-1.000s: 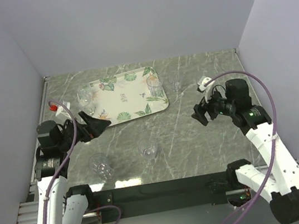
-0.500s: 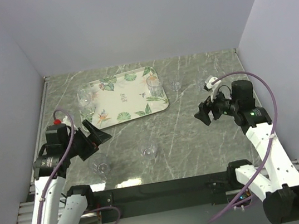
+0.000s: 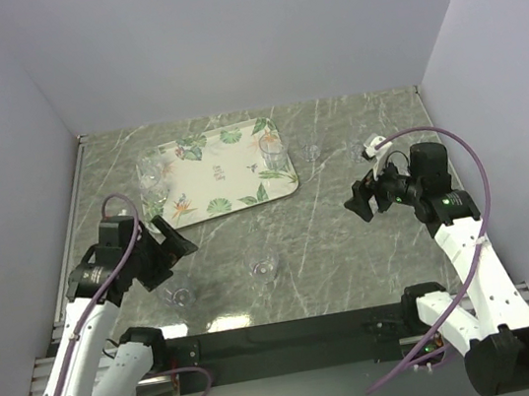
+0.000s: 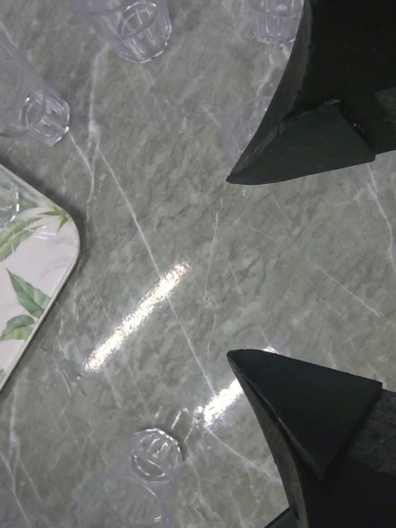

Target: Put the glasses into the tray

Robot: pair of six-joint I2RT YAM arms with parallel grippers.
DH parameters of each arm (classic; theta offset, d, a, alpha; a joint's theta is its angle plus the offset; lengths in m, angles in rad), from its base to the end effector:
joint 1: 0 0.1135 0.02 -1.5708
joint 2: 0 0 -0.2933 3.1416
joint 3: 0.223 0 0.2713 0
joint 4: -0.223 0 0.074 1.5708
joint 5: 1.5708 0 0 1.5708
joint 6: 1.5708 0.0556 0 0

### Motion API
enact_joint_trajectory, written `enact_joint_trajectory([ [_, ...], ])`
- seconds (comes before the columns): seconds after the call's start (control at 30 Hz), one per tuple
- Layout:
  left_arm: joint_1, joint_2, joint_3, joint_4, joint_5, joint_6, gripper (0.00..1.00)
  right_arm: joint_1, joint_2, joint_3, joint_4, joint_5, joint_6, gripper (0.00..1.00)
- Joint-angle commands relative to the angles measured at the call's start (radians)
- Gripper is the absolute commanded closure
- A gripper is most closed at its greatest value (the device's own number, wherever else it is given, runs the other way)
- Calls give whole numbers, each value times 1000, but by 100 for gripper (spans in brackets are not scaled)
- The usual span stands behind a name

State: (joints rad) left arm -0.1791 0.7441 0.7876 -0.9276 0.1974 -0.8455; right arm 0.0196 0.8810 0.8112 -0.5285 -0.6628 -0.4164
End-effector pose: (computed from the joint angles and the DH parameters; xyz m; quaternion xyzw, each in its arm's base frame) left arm 0.1431 -0.0370 0.2842 -0.2751 0.8964 -0.2451 0.2465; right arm 0.1981 0.0381 0.3148 -0.3292 0.7833 0.1949 0.4899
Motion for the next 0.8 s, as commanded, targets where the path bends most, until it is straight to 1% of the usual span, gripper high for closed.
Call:
enact_joint_trajectory([
  [0.0,-48,17,-2,-11,-102,-59,1,-9,-10,0,36,2,8,13],
  [0.17,-157,93,-14,-10,-185,-110,1,-13,-13,-1,35,6,8,13],
  [0.23,-213,124,-16,-5,-194,-127,5,-15,-17,-3,38,8,10,13],
  [0.27,-232,133,-21,-1,-228,-145,7,-15,-17,-3,38,8,11,13],
  [0.3,-268,146,-22,3,-239,-151,12,-15,-19,-3,38,8,10,13],
  [0.33,-286,165,-24,4,-252,-159,13,-15,-20,-3,38,6,10,13],
  [0.37,-302,175,-28,4,-280,-180,16,-15,-22,-1,38,8,10,13],
  [0.4,-319,185,-31,9,-292,-187,22,-15,-20,-3,38,9,10,13],
  [0.5,-394,221,-34,0,-348,-214,32,-15,-24,-3,35,8,8,13],
  [0.57,-422,248,-31,-10,-395,-236,36,-15,-27,-3,36,11,8,13],
  [0.6,-434,258,-30,-16,-409,-239,43,-15,-27,-3,36,11,8,13],
  [0.67,-468,287,-24,-36,-437,-251,51,-15,-30,-3,36,8,10,13],
  [0.7,-477,296,-22,-40,-461,-254,58,-15,-31,-3,35,9,10,13],
  [0.73,-496,313,-21,-51,-470,-257,59,-15,-33,-1,35,8,11,13],
  [0.77,-505,322,-16,-54,-477,-259,63,-15,-34,-3,36,6,11,13],
])
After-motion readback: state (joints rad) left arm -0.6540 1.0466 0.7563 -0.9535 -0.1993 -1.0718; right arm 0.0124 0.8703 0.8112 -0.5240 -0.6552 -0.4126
